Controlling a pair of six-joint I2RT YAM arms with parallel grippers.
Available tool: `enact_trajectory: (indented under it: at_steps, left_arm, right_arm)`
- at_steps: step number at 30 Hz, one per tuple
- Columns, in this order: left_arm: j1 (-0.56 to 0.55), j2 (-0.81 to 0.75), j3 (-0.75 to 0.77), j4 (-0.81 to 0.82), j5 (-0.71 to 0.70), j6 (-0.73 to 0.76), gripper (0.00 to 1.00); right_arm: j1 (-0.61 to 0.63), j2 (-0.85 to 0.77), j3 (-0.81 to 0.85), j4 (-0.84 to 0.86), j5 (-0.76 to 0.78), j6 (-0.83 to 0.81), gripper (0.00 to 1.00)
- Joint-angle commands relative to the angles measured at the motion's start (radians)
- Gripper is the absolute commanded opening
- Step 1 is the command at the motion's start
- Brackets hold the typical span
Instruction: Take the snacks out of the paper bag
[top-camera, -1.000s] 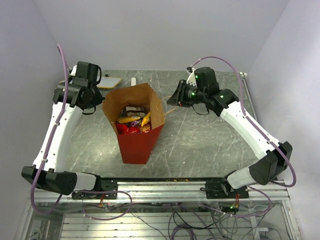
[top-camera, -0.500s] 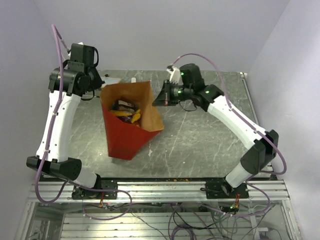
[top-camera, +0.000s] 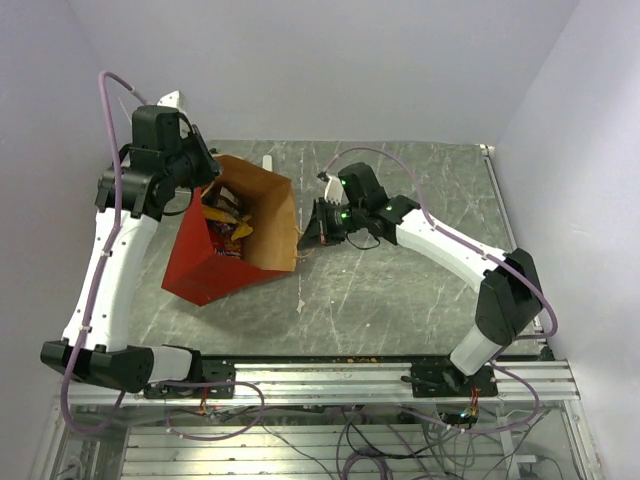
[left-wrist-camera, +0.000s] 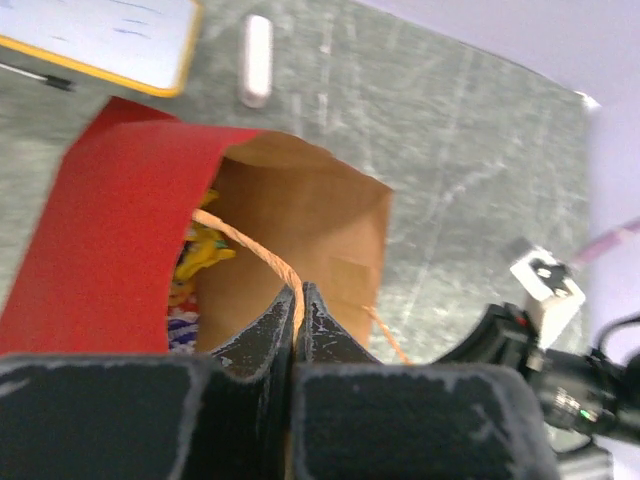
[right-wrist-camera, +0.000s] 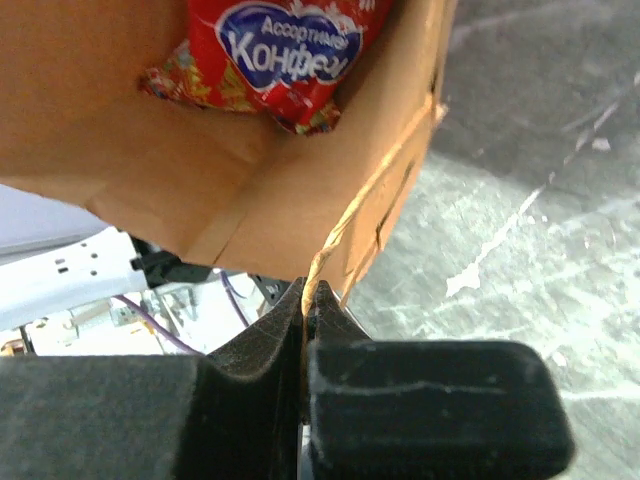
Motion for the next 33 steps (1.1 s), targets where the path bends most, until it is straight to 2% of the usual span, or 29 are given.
enact_trajectory:
  at_steps: [1, 4, 8, 16, 23, 29, 33]
  left_arm:
    - [0.000, -0.083, -0.108, 0.227, 0.246, -0.074, 0.07]
    - [0.000, -0.130, -0.203, 0.281, 0.323, -0.122, 0.07]
    - [0.000, -0.214, -0.324, 0.331, 0.353, -0.205, 0.07]
    - [-0.002, -0.309, -0.483, 0.426, 0.473, -0.352, 0.07]
    - [-0.019, -0.284, -0.510, 0.437, 0.538, -0.328, 0.07]
    - [-0.078, -0.277, -0.486, 0.400, 0.502, -0.267, 0.07]
    - [-0.105, -0.252, -0.394, 0.167, 0.425, -0.127, 0.07]
  right_arm:
    - [-0.003, -0.080, -0.058, -0.004, -0.029, -0.039, 0.00]
    - [0.001, -0.104, -0.098, 0.000, -0.029, -0.053, 0.00]
    - [0.007, -0.125, -0.119, -0.007, -0.011, -0.072, 0.00]
    - [0.021, -0.161, -0.174, -0.027, 0.049, -0.079, 0.01]
    - [0.019, -0.186, -0.257, -0.006, 0.041, -0.044, 0.02]
    - [0.025, -0.270, -0.330, 0.014, 0.074, -0.068, 0.04]
    - [0.089, -0.278, -0.344, 0.033, 0.091, -0.089, 0.00]
